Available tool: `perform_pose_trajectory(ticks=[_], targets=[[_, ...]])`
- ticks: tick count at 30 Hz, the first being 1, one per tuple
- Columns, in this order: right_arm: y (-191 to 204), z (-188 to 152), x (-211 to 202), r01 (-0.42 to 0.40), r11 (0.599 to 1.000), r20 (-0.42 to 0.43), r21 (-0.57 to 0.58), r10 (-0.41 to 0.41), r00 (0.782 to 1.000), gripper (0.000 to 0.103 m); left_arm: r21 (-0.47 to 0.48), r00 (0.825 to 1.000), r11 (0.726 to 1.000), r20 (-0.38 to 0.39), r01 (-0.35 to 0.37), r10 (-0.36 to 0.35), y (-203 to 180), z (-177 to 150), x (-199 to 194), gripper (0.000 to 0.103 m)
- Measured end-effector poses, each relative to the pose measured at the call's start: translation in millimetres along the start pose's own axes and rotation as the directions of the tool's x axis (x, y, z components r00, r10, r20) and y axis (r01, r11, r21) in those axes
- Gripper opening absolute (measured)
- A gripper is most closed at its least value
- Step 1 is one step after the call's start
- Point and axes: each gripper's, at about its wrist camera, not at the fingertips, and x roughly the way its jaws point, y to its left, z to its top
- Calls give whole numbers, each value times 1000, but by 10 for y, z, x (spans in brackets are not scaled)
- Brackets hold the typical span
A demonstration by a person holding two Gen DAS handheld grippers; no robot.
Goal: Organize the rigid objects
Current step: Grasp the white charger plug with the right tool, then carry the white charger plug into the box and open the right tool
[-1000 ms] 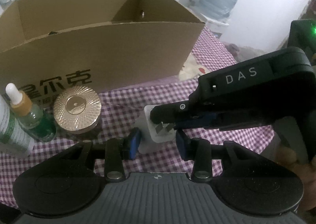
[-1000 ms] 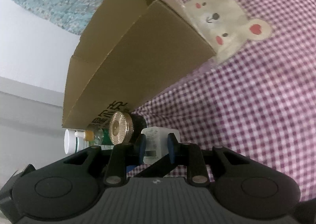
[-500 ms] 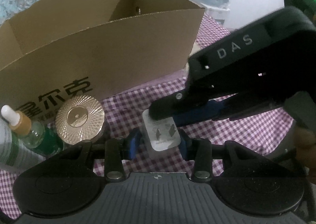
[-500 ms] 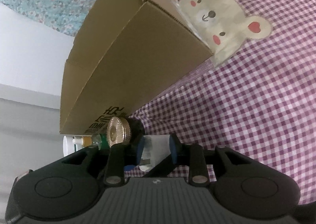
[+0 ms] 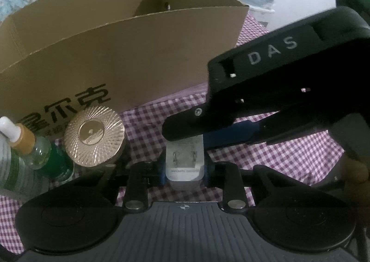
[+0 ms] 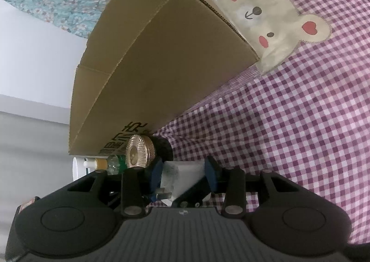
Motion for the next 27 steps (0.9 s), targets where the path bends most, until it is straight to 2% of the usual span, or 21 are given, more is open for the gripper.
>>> perform_pose_trajectory(ticks=[4, 27], targets=[[-6, -14, 6, -6, 1000, 1, 5, 6, 1000, 39, -2, 1000, 1000, 1, -10, 10, 14, -37, -7, 26], [171, -161, -230, -48, 999, 36, -13, 48, 998, 39, -5, 998, 999, 52, -41, 41, -25, -70, -399, 26]])
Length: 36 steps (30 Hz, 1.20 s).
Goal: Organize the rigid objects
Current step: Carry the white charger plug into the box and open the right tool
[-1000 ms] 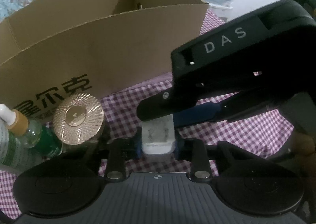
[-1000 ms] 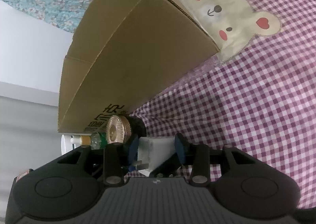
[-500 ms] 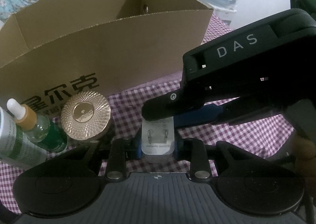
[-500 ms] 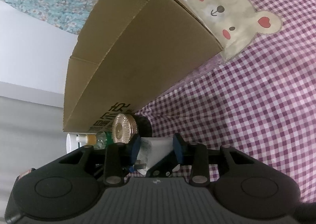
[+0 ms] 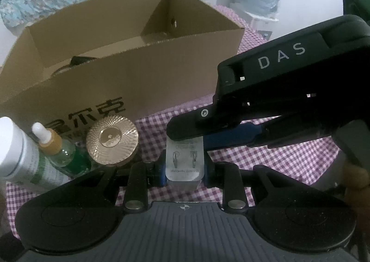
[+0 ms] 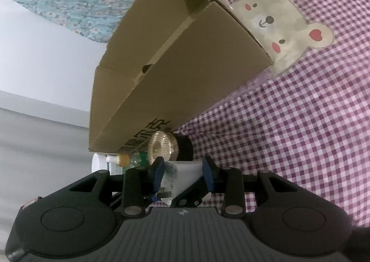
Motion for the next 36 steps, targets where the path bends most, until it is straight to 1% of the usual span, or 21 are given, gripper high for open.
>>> perform_pose_trajectory(ticks=[7, 14, 19, 22, 27, 31, 36], targets=[[107, -36, -155, -24, 999, 20, -25, 24, 999, 39, -6, 999, 1000, 37, -13, 13, -35, 11, -204, 26], [294, -113, -314, -53, 997, 50, -55, 56, 997, 39, -6, 995, 999, 92, -36, 36, -46, 49, -473, 26], [499, -98, -431, -78, 992, 77, -97, 86, 993, 39, -5, 989, 998, 139, -59, 59, -33, 153, -666, 26], [636, -46, -464, -93, 988, 90, -124, 104, 990, 39, -14, 985, 997, 154, -71, 72, 13, 265, -756, 26], [829, 141, -448, -116, 981, 93, -156, 132, 987, 39, -30, 980, 995, 176, -90, 94, 139, 479, -850, 26], [957, 367, -406, -133, 974, 93, -182, 152, 984, 39, -43, 976, 994, 187, -101, 108, 227, 709, -842, 26], [975, 731, -241, -146, 970, 82, -193, 164, 983, 39, -74, 982, 993, 158, -97, 107, 351, 952, -668, 26]])
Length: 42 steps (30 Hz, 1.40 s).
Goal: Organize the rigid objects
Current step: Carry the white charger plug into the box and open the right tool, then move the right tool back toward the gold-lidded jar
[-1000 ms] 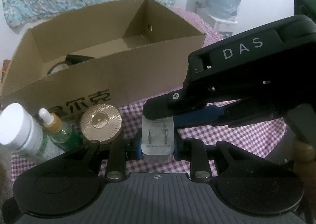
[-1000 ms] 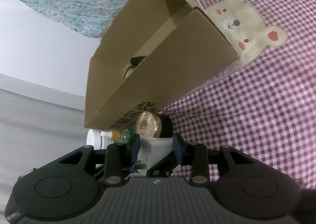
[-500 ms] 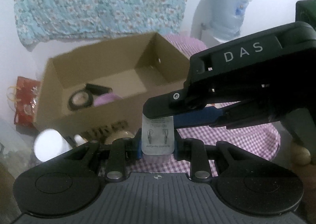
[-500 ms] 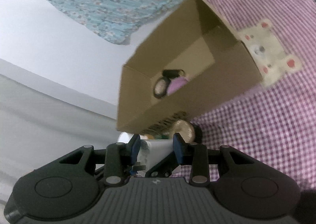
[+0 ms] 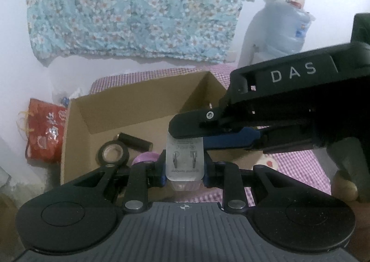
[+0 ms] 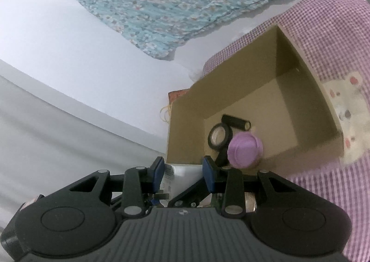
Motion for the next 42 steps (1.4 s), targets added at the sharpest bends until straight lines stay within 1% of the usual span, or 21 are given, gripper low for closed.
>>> perform_pose_trajectory(ticks=[2, 7, 15, 21, 23, 24, 26, 28, 31, 32, 33, 34, 35, 36, 40, 42], targets=[[-71, 87, 90, 4, 1000, -6, -3, -5, 1000, 39, -16, 1000, 1000, -19, 2, -3, 27, 44, 123, 26], [-323, 297, 328, 46, 999, -35, -11, -46, 998, 39, -44, 996, 999, -84, 10, -14, 40, 116, 499, 26], [-575, 425, 613, 128, 990, -95, -56, -133, 987, 40, -67, 984, 998, -174, 21, -33, 30, 90, 885, 26], [-621, 436, 750, 176, 978, -106, -114, -188, 976, 40, -75, 975, 997, -223, 11, -28, -4, 41, 1067, 27], [-643, 447, 762, 185, 975, -104, -125, -198, 975, 40, -78, 975, 997, -220, 11, -28, -2, 33, 1089, 27], [-651, 452, 765, 187, 974, -102, -130, -201, 974, 40, -74, 976, 997, -217, 12, -27, -15, 41, 1098, 29], [-659, 455, 762, 186, 973, -97, -138, -200, 975, 40, -67, 977, 997, -212, 26, -40, -34, 50, 1094, 29], [-657, 449, 745, 184, 972, -92, -147, -199, 976, 40, -47, 977, 999, -210, 12, -22, -61, 58, 1105, 29], [-654, 440, 692, 181, 973, -75, -147, -193, 978, 40, -51, 977, 999, -210, 12, -22, -68, 61, 1071, 30], [-659, 435, 659, 175, 975, -68, -139, -186, 980, 40, -51, 978, 999, -207, 14, -24, -70, 67, 1050, 32], [-658, 437, 629, 169, 977, -58, -132, -178, 982, 40, -50, 980, 999, -200, 14, -23, -82, 68, 1013, 37], [-661, 435, 586, 161, 979, -48, -125, -168, 985, 41, -47, 981, 999, -192, 12, -21, -86, 76, 979, 39], [-666, 434, 535, 152, 981, -37, -118, -157, 987, 41, -42, 983, 999, -181, 13, -21, -96, 82, 929, 46], [-666, 428, 471, 143, 984, -23, -110, -147, 989, 41, -35, 986, 999, -165, 17, -22, -111, 95, 861, 52], [-649, 387, 173, 101, 993, 44, -68, -98, 994, 41, 5, 994, 999, -102, 40, -39, -182, 129, 564, 64], [-626, 346, -5, 78, 996, 85, -48, -74, 994, 42, 31, 996, 998, -65, 54, -52, -228, 125, 367, 73]])
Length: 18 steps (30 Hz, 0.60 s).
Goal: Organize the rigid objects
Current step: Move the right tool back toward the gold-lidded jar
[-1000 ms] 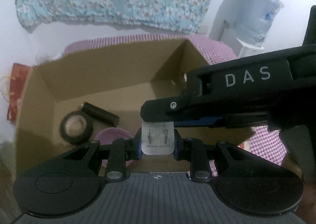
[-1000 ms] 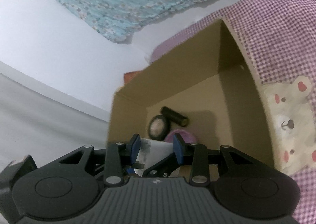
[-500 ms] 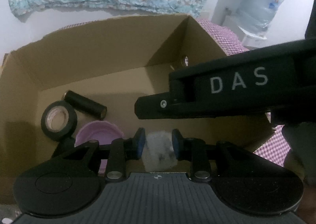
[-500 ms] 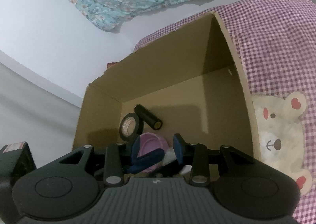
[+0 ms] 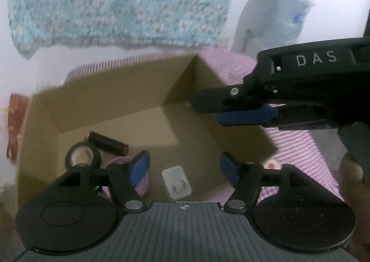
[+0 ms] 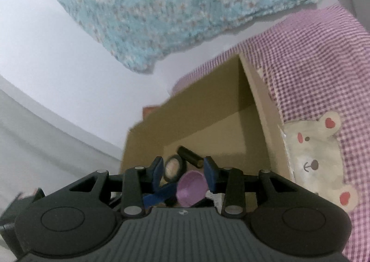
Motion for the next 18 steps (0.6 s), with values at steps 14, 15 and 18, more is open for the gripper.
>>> perform_pose_trajectory(ticks=[14, 15, 18], targets=[[50, -773, -861, 96, 993, 124, 63, -103, 987, 43, -7, 993, 994, 40, 110, -109, 125, -658, -864, 103], [50, -860, -874, 117, 991, 119, 63, -124, 985, 43, -32, 991, 991, 23, 130, -129, 160, -720, -856, 103], [66, -1025, -846, 170, 984, 96, 55, -175, 980, 43, -113, 990, 984, -28, 134, -138, 273, -904, -823, 103]])
